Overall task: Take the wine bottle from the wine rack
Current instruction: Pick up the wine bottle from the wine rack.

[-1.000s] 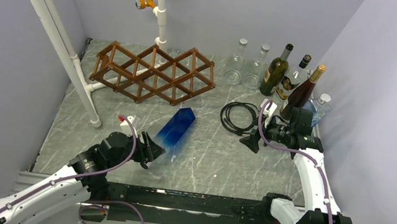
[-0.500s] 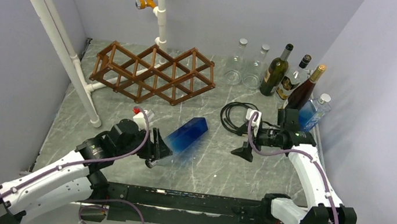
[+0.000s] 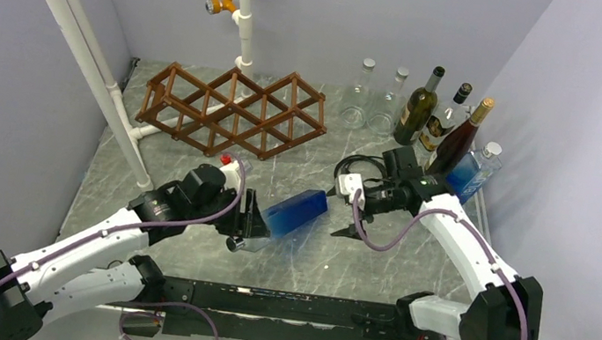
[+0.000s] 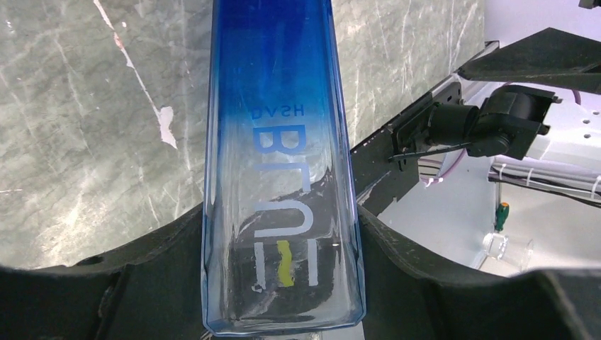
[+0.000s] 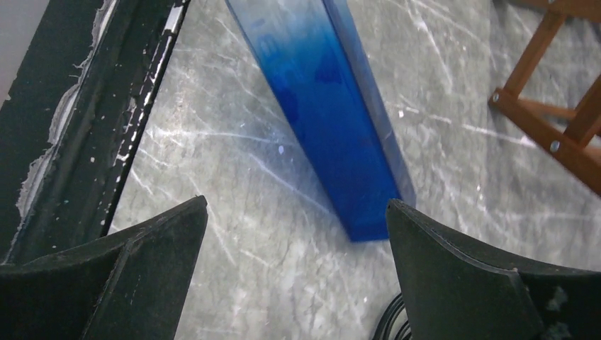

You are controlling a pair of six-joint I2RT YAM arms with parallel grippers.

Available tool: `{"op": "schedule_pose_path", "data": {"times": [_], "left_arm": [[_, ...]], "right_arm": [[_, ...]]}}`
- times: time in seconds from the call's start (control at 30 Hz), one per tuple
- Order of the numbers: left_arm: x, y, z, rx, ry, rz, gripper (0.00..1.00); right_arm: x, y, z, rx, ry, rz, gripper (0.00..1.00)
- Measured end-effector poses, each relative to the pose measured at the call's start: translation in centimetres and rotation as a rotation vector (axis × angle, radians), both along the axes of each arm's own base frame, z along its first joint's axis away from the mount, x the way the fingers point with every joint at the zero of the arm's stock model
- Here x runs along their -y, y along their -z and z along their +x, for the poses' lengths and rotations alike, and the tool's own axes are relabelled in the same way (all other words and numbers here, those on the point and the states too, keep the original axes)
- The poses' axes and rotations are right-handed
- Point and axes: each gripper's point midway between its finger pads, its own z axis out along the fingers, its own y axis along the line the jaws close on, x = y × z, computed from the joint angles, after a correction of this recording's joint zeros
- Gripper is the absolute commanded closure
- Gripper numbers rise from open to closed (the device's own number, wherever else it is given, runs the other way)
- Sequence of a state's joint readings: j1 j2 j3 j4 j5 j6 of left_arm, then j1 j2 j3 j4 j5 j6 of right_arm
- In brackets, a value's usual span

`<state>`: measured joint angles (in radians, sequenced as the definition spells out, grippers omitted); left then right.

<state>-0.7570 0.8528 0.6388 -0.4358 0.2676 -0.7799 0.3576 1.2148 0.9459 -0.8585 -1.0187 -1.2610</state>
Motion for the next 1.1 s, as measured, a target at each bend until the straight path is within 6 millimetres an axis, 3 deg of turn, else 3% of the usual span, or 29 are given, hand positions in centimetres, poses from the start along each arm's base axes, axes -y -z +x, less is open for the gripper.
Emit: {"op": "schedule_pose_path", "data": {"times": [0.2,0.47,0.77,1.1], "left_arm": [[0.9,0.0,-0.1,-0.039,0.032,-0.003,1.00],[2.1,-0.4,0.2,-0.095,0.044,-0.015,1.00],[3.2,-0.3,0.1,-0.150,0.057,-0.049,1.00],[3.4,-0.6,0.4,-0.171,0.044,-0.074,1.00]], "right_arm": [[-2.8,-0.6,-0.1,0.033,-0.094,0.002,0.00],[-5.9,0.5,-1.5,0.052,-0.168,-0.041,0.00],[-7.9,0.9,-1.2,0.121,-0.147,-0.085,0.00],[-9.1,3.7,-2.6,0.126,-0.184,-0.154,0.00]]}}
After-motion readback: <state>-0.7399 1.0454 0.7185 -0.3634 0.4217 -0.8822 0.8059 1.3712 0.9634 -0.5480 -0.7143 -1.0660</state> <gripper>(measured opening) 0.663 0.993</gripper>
